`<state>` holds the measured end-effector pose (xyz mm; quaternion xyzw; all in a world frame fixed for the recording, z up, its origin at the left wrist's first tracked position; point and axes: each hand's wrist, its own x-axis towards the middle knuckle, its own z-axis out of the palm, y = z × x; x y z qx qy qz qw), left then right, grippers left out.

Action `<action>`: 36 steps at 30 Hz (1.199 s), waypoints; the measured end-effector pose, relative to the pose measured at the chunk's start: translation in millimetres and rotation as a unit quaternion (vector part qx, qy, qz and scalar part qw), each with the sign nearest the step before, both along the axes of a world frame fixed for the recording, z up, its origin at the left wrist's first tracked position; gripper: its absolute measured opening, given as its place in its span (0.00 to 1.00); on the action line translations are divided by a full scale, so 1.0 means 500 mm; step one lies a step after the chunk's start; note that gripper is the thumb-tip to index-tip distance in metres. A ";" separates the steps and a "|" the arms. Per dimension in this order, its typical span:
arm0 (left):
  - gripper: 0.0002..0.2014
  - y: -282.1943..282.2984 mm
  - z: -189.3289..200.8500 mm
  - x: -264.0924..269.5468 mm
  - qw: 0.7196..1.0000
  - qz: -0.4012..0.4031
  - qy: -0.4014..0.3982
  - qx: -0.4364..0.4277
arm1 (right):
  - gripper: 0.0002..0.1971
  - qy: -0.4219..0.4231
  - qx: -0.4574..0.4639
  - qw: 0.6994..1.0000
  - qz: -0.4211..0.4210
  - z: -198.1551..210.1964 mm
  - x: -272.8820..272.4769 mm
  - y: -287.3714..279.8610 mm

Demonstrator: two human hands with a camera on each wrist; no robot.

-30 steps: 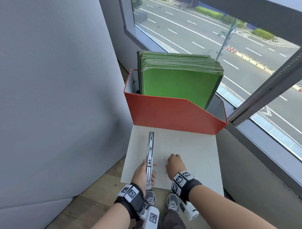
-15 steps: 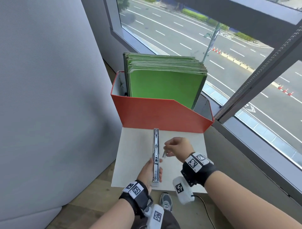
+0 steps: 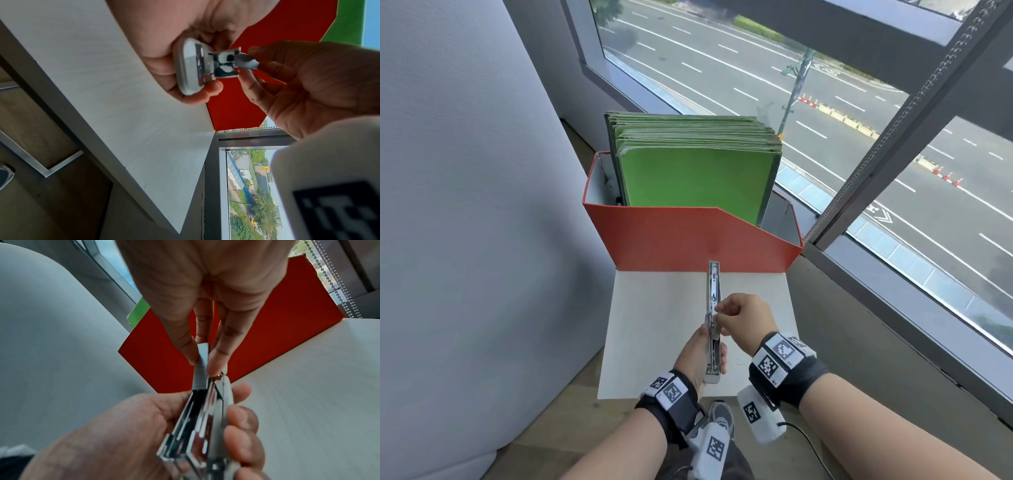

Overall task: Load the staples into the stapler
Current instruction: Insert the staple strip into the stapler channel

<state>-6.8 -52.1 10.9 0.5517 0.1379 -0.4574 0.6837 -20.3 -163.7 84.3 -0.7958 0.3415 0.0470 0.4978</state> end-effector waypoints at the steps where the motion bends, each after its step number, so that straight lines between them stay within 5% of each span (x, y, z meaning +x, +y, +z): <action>1: 0.21 0.000 -0.001 -0.001 1.000 0.002 0.001 0.000 | 0.10 0.001 -0.007 1.000 0.007 0.000 0.000 0.002; 25: 0.16 0.009 -0.002 0.002 0.999 0.035 0.033 0.020 | 0.05 0.004 -0.098 0.991 0.092 -0.021 -0.002 0.022; 36: 0.18 0.006 0.001 0.018 0.993 0.087 0.086 -0.002 | 0.06 -0.093 -0.066 0.988 0.107 -0.053 -0.041 0.039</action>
